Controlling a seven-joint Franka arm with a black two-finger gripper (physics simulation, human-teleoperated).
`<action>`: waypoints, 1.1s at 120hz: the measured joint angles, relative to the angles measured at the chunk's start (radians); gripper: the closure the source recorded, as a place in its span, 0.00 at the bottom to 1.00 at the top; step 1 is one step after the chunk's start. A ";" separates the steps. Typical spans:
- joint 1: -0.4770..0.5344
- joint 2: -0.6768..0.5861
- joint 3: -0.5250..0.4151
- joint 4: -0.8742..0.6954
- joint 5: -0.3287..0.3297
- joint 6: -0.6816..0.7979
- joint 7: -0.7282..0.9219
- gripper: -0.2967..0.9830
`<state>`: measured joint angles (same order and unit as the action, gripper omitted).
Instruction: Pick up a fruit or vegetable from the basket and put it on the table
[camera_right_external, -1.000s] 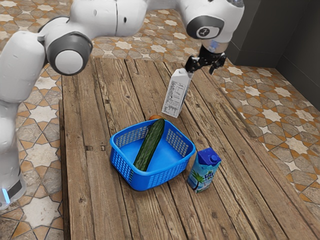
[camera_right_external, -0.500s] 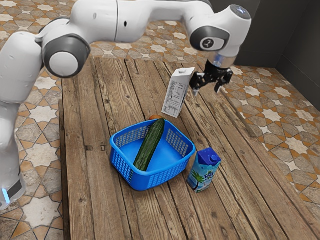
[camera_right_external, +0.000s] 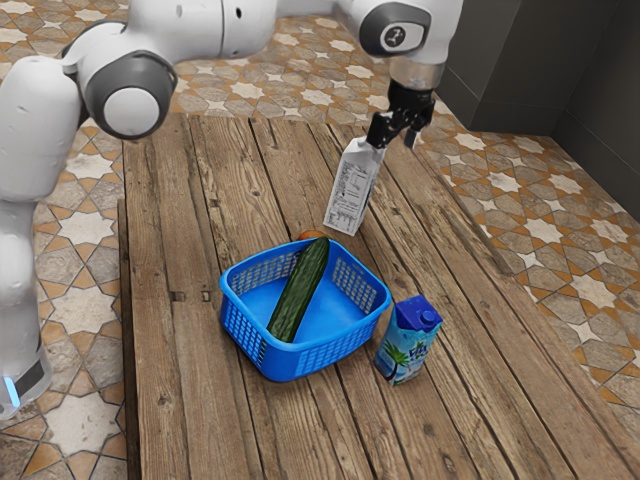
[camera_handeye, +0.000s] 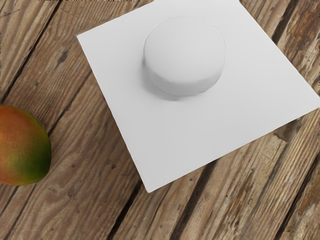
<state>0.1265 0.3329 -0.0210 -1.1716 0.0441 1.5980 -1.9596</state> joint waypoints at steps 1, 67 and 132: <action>0.000 0.000 0.000 0.000 0.001 0.000 -0.004 0.23; -0.271 -0.014 -0.001 -0.077 0.073 0.011 0.647 0.23; -0.563 -0.387 0.076 -0.670 0.037 0.178 0.833 0.23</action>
<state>-0.4361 -0.0538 0.0553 -1.8420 0.0813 1.7761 -1.1266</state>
